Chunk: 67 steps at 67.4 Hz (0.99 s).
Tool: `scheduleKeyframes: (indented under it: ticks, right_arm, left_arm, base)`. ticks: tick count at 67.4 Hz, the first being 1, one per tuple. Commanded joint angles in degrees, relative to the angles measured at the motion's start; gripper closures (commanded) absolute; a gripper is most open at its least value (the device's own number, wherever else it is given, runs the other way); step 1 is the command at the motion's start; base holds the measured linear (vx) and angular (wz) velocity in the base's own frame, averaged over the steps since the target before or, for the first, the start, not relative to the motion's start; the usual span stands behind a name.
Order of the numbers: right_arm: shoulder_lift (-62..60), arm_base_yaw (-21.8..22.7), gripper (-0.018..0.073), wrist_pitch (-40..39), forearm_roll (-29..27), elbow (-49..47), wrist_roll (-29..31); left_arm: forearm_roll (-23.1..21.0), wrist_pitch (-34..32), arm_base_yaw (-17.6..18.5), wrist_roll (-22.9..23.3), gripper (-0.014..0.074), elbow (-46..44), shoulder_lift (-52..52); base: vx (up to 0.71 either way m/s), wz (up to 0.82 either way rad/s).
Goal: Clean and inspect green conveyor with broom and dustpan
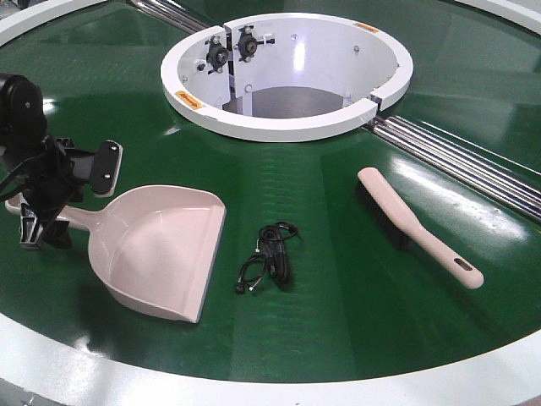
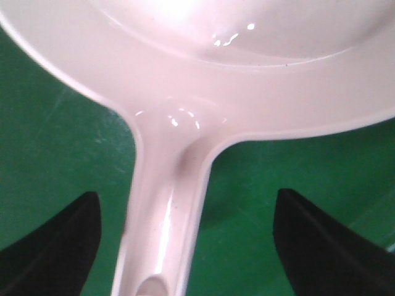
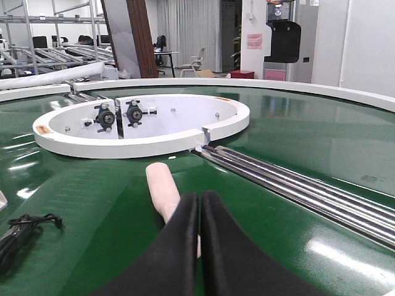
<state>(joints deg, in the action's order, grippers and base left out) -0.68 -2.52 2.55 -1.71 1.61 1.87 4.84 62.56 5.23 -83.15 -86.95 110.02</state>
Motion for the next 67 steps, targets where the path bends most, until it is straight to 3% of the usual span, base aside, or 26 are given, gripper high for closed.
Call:
scheduleKeyframes:
  ticks: [1,27,39,56,67]
  right_arm:
    - [-0.6,0.1,0.0568,-4.0,0.7,0.2,0.2]
    - [-0.6,0.2,0.0568,-4.0,0.7,0.2,0.2]
    - [-0.6,0.2,0.0568,-4.0,0.7,0.2,0.2]
    - [-0.6,0.2,0.0568,-4.0,0.7,0.2,0.2]
    - [-0.6,0.2,0.0568,-4.0,0.7,0.2,0.2]
  left_arm:
    - [0.0,-2.1,0.8,-2.1,0.0063,-1.6,-1.9]
    - [3.1,-3.7,0.9,-2.2,0.0097,-1.6,1.0]
    - [3.0,-3.5,0.9,-2.6,0.0265,-1.6,1.0]
    - [4.2,-1.9,0.9,-2.6,0.0589,-1.6,0.8]
    - [7.9,-1.4,1.8,-2.6,0.0605,-1.6,-0.3]
  base:
    - [0.00,0.00]
    - [0.00,0.00]
    - [0.00,0.00]
    - [0.00,0.00]
    - [0.00,0.00]
